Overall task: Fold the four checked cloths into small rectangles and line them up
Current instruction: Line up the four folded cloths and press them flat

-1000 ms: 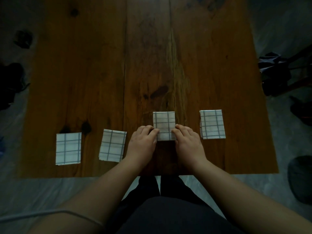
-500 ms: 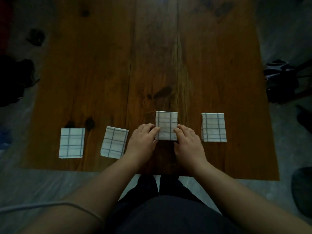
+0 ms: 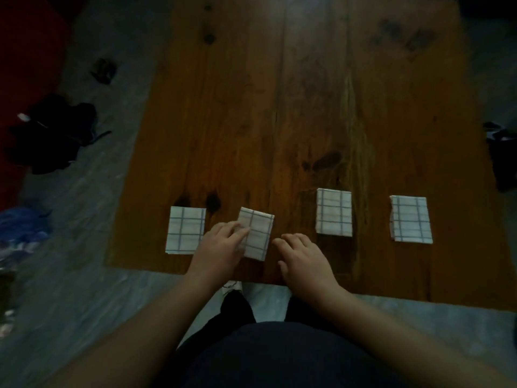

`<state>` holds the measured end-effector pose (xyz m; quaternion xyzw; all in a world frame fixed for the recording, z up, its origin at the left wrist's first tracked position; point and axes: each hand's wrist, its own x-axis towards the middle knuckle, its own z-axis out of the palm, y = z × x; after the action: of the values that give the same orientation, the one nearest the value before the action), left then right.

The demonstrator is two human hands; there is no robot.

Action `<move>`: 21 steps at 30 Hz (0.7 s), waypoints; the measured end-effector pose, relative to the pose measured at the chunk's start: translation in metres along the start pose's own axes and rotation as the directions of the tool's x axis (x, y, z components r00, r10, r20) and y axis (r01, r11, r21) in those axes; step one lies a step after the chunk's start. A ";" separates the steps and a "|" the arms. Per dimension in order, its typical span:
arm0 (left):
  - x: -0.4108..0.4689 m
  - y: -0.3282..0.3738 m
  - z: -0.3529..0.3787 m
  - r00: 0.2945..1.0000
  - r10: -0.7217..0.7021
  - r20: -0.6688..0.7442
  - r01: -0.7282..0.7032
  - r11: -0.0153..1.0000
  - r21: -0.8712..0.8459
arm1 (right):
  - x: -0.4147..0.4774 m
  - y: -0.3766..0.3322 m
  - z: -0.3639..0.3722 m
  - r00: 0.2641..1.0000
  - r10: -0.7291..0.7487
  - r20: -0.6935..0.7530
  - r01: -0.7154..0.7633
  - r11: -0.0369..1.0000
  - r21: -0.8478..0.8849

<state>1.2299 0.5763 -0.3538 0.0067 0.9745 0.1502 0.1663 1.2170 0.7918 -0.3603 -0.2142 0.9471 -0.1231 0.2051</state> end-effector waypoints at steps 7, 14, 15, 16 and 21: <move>-0.011 -0.045 0.002 0.988 0.080 0.132 -0.081 0.997 0.006 | 0.006 -0.057 0.025 0.977 0.211 -0.013 -0.210 0.977 0.029; 0.008 -0.046 0.012 0.979 0.176 0.105 -0.180 0.983 0.026 | 0.018 -0.058 0.029 0.957 0.285 -0.055 -0.285 0.959 0.005; 0.014 -0.044 0.012 0.977 0.179 0.114 -0.184 0.982 0.036 | 0.020 -0.055 0.028 0.955 0.290 -0.066 -0.289 0.957 0.015; 0.020 -0.043 0.012 0.977 0.171 0.125 -0.177 0.983 0.040 | 0.023 -0.052 0.026 0.954 0.292 -0.073 -0.292 0.956 0.017; 0.043 -0.037 0.004 0.977 0.184 0.109 -0.192 0.979 0.067 | 0.041 -0.036 0.020 0.958 0.281 -0.049 -0.281 0.960 0.013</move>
<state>1.1920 0.5451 -0.3825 0.1128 0.9648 0.1269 0.2008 1.2047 0.7386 -0.3801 -0.0737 0.9724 -0.1009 0.1973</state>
